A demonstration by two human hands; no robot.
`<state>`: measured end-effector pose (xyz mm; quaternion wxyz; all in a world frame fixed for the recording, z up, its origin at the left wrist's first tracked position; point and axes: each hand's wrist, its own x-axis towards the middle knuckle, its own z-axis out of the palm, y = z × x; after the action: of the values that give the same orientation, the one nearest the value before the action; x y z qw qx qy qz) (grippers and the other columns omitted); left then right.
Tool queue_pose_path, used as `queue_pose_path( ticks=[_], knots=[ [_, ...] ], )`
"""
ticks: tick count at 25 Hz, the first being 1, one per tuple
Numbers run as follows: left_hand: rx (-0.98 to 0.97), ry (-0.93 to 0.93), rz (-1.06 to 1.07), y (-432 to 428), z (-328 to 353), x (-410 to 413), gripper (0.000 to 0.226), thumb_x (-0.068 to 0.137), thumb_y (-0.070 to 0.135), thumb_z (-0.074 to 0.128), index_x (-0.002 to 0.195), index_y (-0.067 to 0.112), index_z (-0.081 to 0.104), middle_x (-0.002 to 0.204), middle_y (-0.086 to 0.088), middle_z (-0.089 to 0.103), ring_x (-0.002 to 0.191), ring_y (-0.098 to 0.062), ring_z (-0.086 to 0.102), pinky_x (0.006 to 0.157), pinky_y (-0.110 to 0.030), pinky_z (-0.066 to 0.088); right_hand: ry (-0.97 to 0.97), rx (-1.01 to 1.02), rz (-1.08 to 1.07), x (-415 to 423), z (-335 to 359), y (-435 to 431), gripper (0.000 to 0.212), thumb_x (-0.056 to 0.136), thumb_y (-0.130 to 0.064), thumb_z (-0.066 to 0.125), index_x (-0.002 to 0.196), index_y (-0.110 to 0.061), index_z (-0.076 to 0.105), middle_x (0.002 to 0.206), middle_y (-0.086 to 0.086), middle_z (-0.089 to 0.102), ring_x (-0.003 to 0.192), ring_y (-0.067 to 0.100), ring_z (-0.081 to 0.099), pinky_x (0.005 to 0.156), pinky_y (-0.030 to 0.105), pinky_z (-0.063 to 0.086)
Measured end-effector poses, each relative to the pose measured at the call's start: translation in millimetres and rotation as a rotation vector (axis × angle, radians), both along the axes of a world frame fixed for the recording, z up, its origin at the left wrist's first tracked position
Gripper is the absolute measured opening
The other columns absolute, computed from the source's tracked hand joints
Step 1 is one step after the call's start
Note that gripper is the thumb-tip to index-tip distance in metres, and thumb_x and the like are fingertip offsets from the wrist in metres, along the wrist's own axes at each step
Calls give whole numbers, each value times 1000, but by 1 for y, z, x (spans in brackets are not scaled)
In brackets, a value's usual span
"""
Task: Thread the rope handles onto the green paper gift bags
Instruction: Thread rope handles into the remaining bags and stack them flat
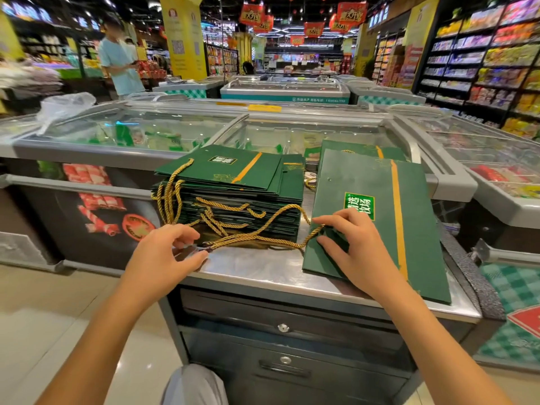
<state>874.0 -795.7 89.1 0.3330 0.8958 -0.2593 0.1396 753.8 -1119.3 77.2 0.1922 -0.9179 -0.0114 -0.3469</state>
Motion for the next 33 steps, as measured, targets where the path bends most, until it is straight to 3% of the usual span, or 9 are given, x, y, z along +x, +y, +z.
queue_pose_path(
  ticks=[2,5,8,13,16,21,25,30,33],
  knots=[
    [14,43,18,2,1,2,17,82,28,81,95,26,72,95,12,65,87,0,57,69,-12,40,1,2,6,0,0,0,30,91,-21,72,121,-25,70,103,-1,56,100,17,49,90,41,47],
    [50,49,20,-2,3,5,3,85,25,77,87,26,76,90,12,64,85,-3,56,69,-19,45,2,9,2,0,0,1,30,91,-20,73,120,-25,70,103,-1,57,100,16,49,91,40,46],
    [46,60,13,-5,2,7,8,87,22,75,83,28,73,88,10,65,84,-5,57,71,-26,48,3,25,3,0,0,0,28,91,-20,73,119,-24,71,103,-1,57,101,16,49,92,40,46],
    [-90,-29,-119,-23,6,-8,9,90,14,71,88,23,71,85,11,66,83,-3,59,69,-15,45,-3,48,8,-1,0,1,27,91,-21,73,118,-23,71,105,-3,58,103,15,50,93,40,47],
    [-172,57,-272,-53,14,-24,8,92,14,69,93,22,72,89,9,67,85,-5,61,69,-15,50,-2,92,36,-4,2,2,29,91,-19,72,119,-24,69,106,-5,57,104,15,52,93,40,49],
    [-153,35,-471,-117,23,-38,5,93,22,70,94,20,74,84,13,67,82,-6,61,69,-13,46,-1,251,172,-13,7,4,32,87,-19,73,118,-27,70,107,-6,55,107,13,54,91,28,48],
    [-198,51,-521,-143,24,-39,6,94,22,69,95,19,75,84,12,68,82,-8,64,71,-16,50,-35,320,183,-14,8,2,21,85,-22,81,105,-26,77,104,-4,58,105,14,58,86,20,45],
    [-254,64,-508,-146,22,-38,7,94,21,68,96,20,75,86,10,70,82,-11,65,74,-26,53,-102,382,199,-13,7,-1,9,90,-18,75,98,-22,75,99,-6,63,96,16,61,78,26,48],
    [-311,51,-427,-150,35,-27,14,95,15,67,106,19,75,94,10,72,87,-5,67,78,-19,54,-115,529,156,-12,7,-1,7,94,-16,71,97,-22,70,92,-10,68,78,20,62,64,40,50]
  ],
)
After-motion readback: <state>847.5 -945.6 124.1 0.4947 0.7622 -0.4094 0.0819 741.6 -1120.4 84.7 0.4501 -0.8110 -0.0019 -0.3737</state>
